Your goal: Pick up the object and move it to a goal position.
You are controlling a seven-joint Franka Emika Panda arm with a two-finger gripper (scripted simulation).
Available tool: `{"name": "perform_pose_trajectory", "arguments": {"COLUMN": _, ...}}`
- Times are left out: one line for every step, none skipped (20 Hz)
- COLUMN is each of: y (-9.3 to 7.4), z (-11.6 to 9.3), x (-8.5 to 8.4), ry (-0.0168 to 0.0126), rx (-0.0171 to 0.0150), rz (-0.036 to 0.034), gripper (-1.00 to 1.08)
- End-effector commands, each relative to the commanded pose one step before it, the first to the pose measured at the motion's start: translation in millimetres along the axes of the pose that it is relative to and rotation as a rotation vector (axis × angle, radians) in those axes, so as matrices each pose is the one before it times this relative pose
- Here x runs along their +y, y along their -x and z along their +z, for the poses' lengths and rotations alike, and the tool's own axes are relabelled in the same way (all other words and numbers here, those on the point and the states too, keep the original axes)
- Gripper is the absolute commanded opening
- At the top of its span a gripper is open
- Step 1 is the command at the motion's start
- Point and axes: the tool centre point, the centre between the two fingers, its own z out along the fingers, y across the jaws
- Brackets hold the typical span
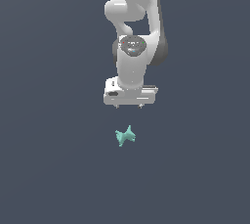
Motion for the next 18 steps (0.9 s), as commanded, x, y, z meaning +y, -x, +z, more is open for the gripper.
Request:
{"name": "perform_pose_trajectory", "arguments": {"y": 0.00, "z": 0.00, "x": 0.01, "ry": 0.00000, "rx": 0.00000, "rz": 0.00000, "gripper": 1.00}}
{"name": "perform_pose_trajectory", "arguments": {"y": -0.08, "z": -0.05, "x": 0.25, "ry": 0.00064, "rx": 0.00026, "rz": -0.00069, "gripper": 1.00}}
{"name": "perform_pose_trajectory", "arguments": {"y": -0.21, "z": -0.19, "x": 0.62, "ry": 0.00201, "rx": 0.00083, "rz": -0.00220, "gripper": 1.00}}
{"name": "perform_pose_trajectory", "arguments": {"y": -0.35, "z": -0.30, "x": 1.06, "ry": 0.00329, "rx": 0.00134, "rz": -0.00369, "gripper": 1.00}}
{"name": "perform_pose_trajectory", "arguments": {"y": -0.47, "z": -0.42, "x": 1.51, "ry": 0.00456, "rx": 0.00184, "rz": -0.00532, "gripper": 1.00}}
{"name": "perform_pose_trajectory", "arguments": {"y": -0.53, "z": -0.54, "x": 1.84, "ry": 0.00564, "rx": 0.00223, "rz": -0.00700, "gripper": 1.00}}
{"name": "perform_pose_trajectory", "arguments": {"y": -0.43, "z": -0.53, "x": 1.72, "ry": 0.00535, "rx": 0.00205, "rz": -0.00728, "gripper": 1.00}}
{"name": "perform_pose_trajectory", "arguments": {"y": -0.26, "z": -0.43, "x": 1.29, "ry": 0.00409, "rx": 0.00152, "rz": -0.00629, "gripper": 1.00}}
{"name": "perform_pose_trajectory", "arguments": {"y": -0.10, "z": -0.32, "x": 0.84, "ry": 0.00277, "rx": 0.00100, "rz": -0.00502, "gripper": 1.00}}
{"name": "perform_pose_trajectory", "arguments": {"y": 0.01, "z": -0.19, "x": 0.44, "ry": 0.00144, "rx": 0.00049, "rz": -0.00332, "gripper": 1.00}}
{"name": "perform_pose_trajectory", "arguments": {"y": 0.06, "z": -0.08, "x": 0.08, "ry": 0.00042, "rx": 0.00012, "rz": -0.00163, "gripper": 1.00}}
{"name": "perform_pose_trajectory", "arguments": {"y": 0.07, "z": -0.07, "x": -0.18, "ry": 0.00000, "rx": 0.00000, "rz": 0.00000, "gripper": 1.00}}
{"name": "perform_pose_trajectory", "arguments": {"y": -0.03, "z": 0.17, "x": -0.12, "ry": -0.00094, "rx": -0.00033, "rz": 0.00168, "gripper": 1.00}}
{"name": "perform_pose_trajectory", "arguments": {"y": -0.13, "z": 0.15, "x": -0.14, "ry": -0.00072, "rx": -0.00020, "rz": 0.00319, "gripper": 1.00}}
{"name": "perform_pose_trajectory", "arguments": {"y": -0.29, "z": 0.19, "x": -0.04, "ry": -0.00054, "rx": -0.00010, "rz": 0.00465, "gripper": 1.00}}
{"name": "perform_pose_trajectory", "arguments": {"y": -0.44, "z": 0.23, "x": 0.05, "ry": -0.00042, "rx": -0.00001, "rz": 0.00612, "gripper": 1.00}}
{"name": "perform_pose_trajectory", "arguments": {"y": -0.57, "z": 0.28, "x": 0.14, "ry": -0.00037, "rx": 0.00005, "rz": 0.00768, "gripper": 1.00}}
{"name": "perform_pose_trajectory", "arguments": {"y": -0.69, "z": 0.33, "x": 0.15, "ry": -0.00041, "rx": 0.00007, "rz": 0.00915, "gripper": 1.00}}
